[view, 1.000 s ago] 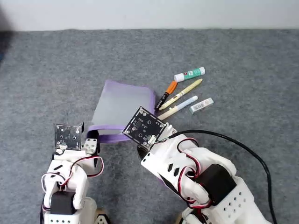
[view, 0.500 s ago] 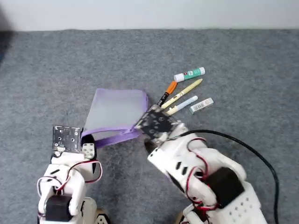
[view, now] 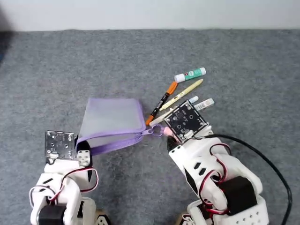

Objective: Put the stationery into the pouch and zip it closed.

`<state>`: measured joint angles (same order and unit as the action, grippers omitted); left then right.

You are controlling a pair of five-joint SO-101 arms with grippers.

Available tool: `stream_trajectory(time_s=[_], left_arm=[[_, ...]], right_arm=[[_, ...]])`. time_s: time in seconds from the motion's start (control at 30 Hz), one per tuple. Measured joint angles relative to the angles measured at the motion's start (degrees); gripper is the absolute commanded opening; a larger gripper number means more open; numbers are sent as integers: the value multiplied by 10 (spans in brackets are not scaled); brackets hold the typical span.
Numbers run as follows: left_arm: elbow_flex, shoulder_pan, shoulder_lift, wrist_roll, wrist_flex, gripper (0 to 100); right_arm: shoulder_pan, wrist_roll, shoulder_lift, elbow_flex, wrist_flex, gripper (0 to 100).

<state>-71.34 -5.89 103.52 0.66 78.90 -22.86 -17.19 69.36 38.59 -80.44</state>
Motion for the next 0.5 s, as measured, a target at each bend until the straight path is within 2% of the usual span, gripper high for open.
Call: stream_trajectory(time_s=[0.23,0.3,0.43,0.5], left_arm=[[7,-16,-16,0,4,10],[22,-15,-46,0,8,10],[61,9,-110,39,31,10],[79,31,-136,68,40,11]], right_arm=[[11,23,6,1,0,17],[19,35,4,1,0,62],[23,67,-24,0,-4,232],[20,89,-38,-17,-29,241]])
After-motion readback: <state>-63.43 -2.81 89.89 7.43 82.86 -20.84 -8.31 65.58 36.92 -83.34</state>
